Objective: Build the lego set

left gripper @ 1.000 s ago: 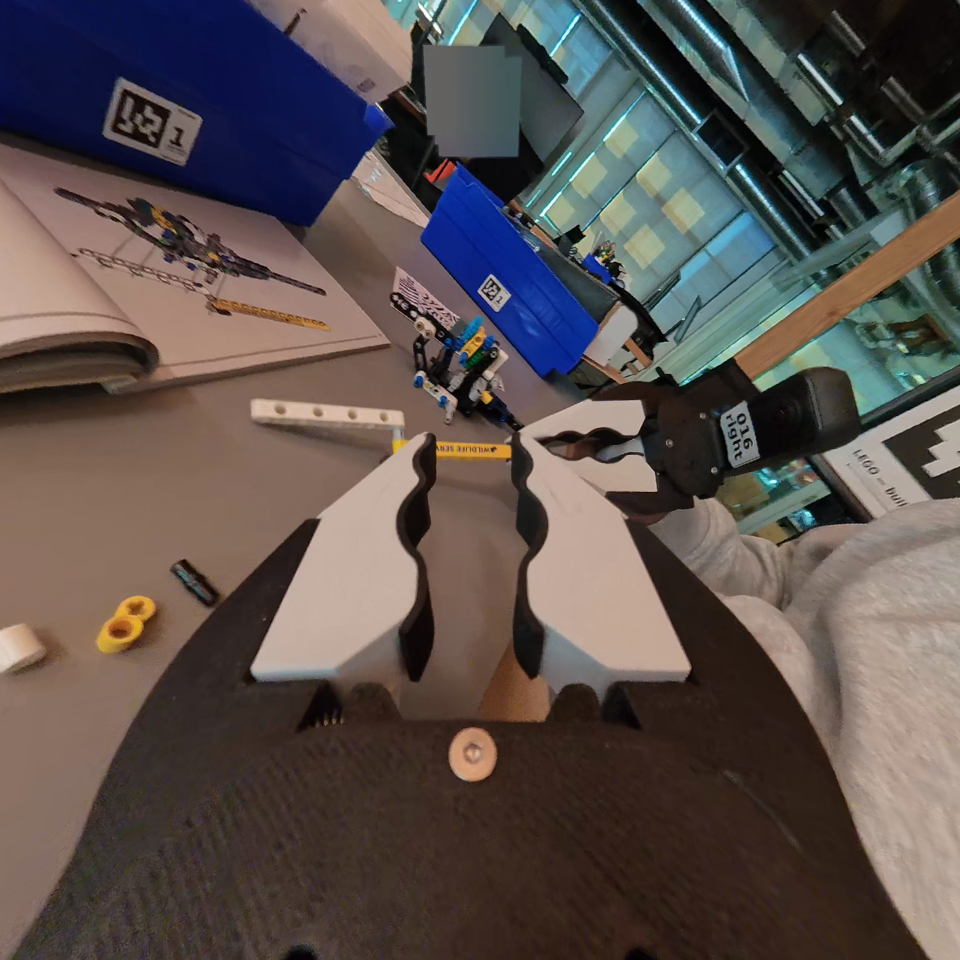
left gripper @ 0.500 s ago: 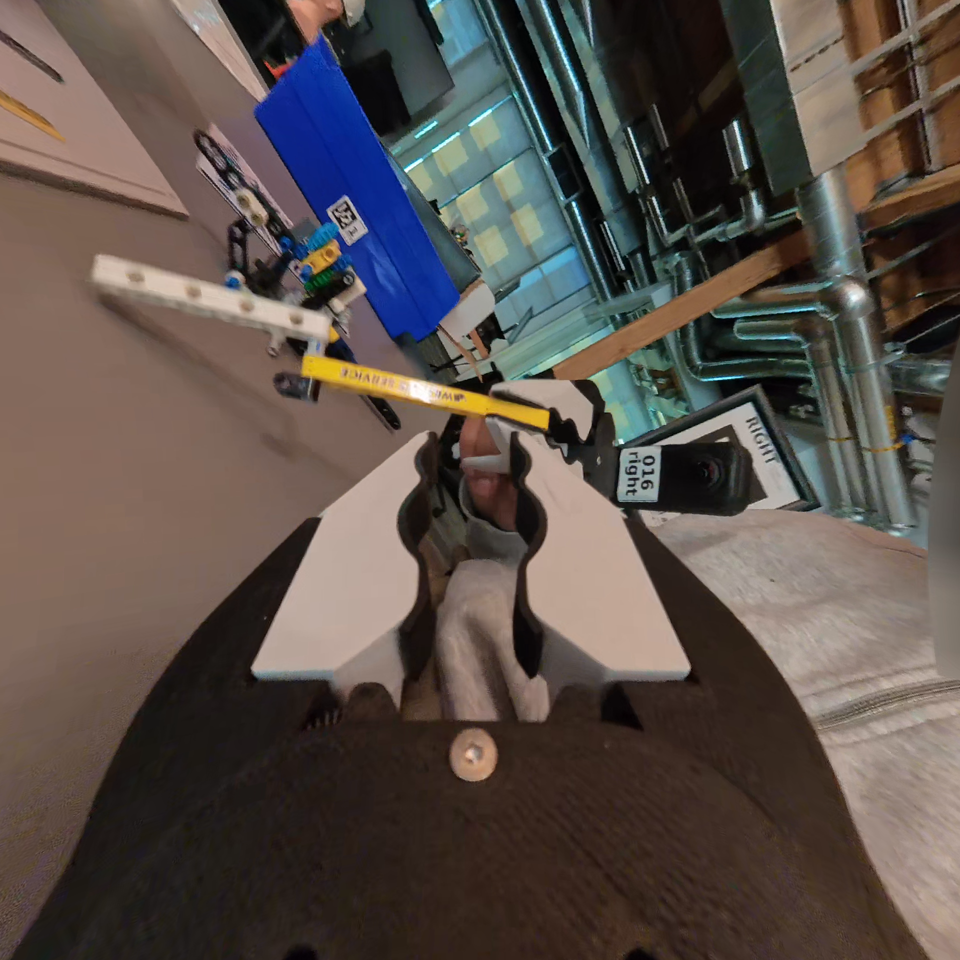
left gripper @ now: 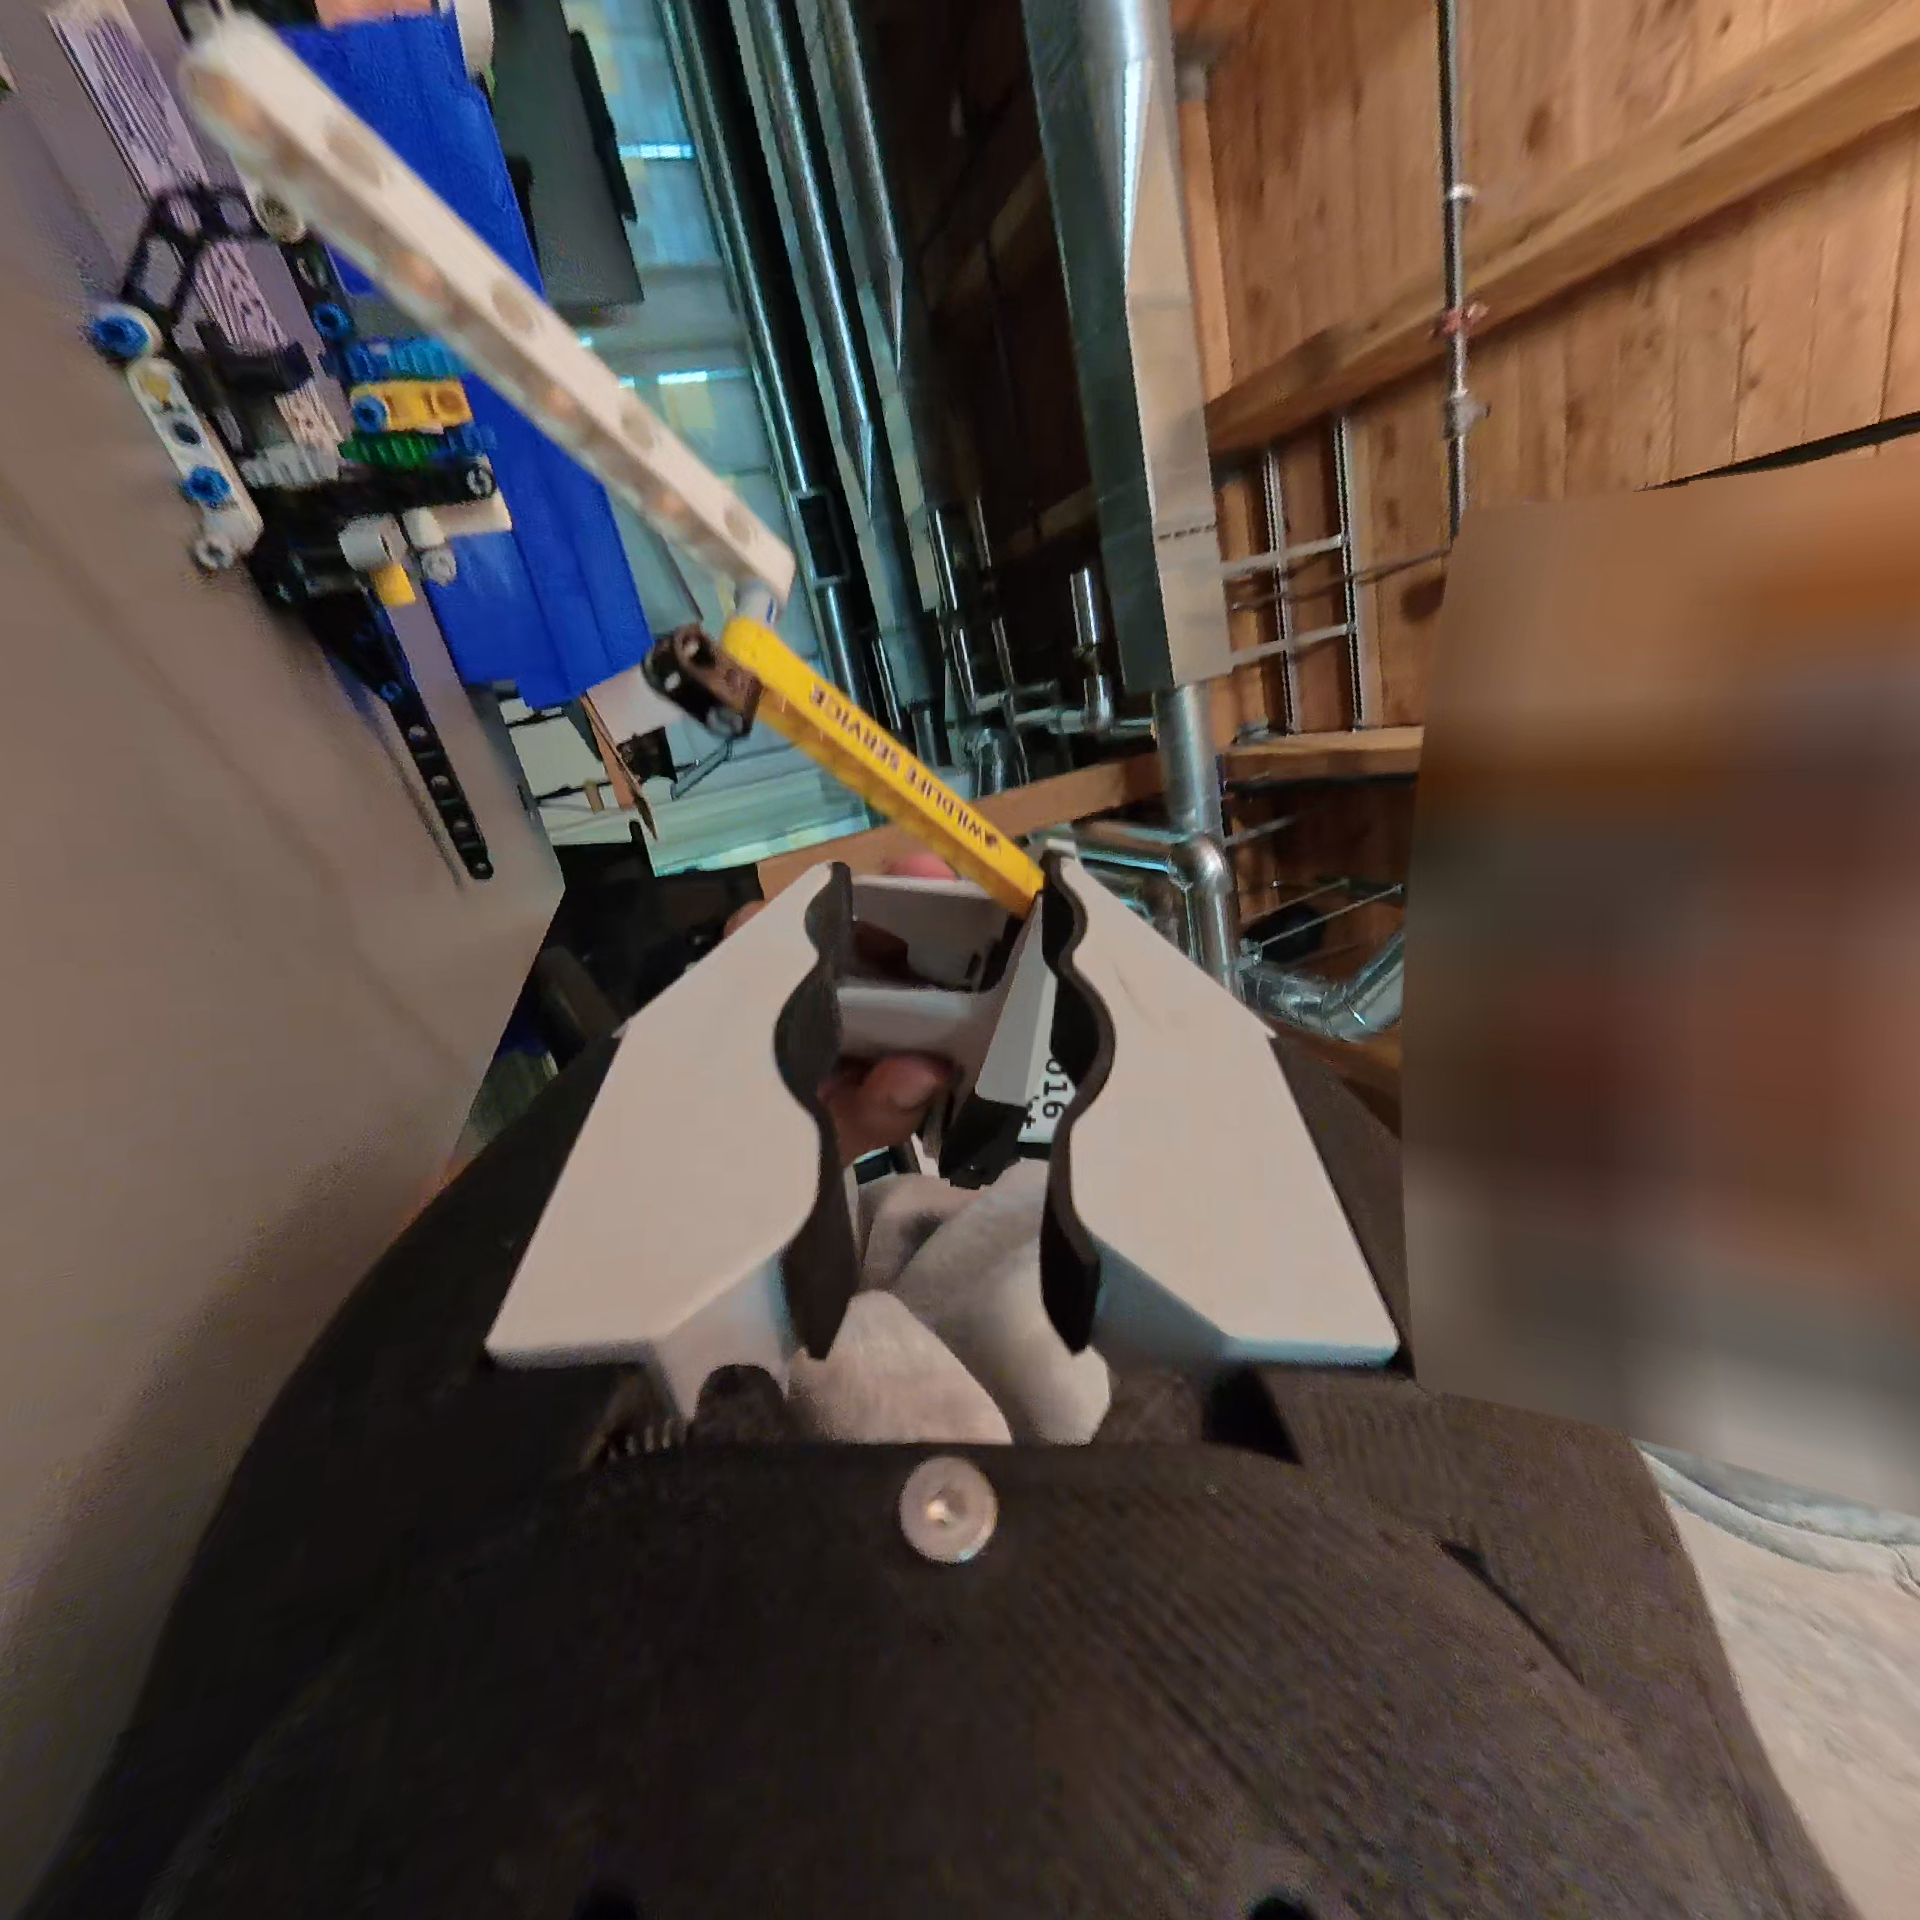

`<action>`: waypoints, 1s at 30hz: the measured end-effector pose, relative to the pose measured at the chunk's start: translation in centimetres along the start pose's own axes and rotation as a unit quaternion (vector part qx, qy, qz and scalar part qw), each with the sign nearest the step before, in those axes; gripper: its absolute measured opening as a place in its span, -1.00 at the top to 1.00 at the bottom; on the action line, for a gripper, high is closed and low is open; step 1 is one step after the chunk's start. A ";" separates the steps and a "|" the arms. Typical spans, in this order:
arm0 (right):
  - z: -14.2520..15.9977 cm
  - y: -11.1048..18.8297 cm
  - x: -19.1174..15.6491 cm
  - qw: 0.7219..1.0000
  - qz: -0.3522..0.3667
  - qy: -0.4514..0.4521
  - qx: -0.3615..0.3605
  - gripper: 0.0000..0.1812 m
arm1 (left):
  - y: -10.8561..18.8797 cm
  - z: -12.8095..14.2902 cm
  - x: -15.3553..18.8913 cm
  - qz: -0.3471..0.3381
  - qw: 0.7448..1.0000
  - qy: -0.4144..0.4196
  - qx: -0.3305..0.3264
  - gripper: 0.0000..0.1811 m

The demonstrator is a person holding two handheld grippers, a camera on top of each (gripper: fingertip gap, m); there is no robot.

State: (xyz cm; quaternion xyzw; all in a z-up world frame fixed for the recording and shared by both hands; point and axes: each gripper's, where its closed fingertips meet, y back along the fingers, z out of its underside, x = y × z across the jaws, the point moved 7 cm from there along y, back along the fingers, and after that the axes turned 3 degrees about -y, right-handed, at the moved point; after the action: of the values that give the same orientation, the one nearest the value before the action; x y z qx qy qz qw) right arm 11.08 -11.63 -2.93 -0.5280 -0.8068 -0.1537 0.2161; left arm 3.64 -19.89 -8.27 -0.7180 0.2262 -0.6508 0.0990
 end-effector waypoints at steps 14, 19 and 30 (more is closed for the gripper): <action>0.2 -0.2 -1.1 0.999 -0.036 0.003 0.016 0.91 | 1.0 -1.1 0.2 -0.012 0.998 -0.049 0.034 0.86; 0.6 -0.3 -1.2 0.999 -0.050 -0.009 0.014 0.88 | 1.3 -1.6 0.4 -0.014 0.997 -0.067 0.042 0.90; 1.0 0.1 1.5 0.968 -0.086 -0.227 0.055 0.68 | 1.5 -1.8 0.7 -0.021 0.994 -0.103 0.035 0.94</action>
State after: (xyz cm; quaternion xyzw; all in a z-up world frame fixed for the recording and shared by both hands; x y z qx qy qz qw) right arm 10.43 -9.95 -2.98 -0.4648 -0.8844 -0.0032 0.0415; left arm 1.61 -21.26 -8.06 -0.7819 0.1767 -0.5828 0.1330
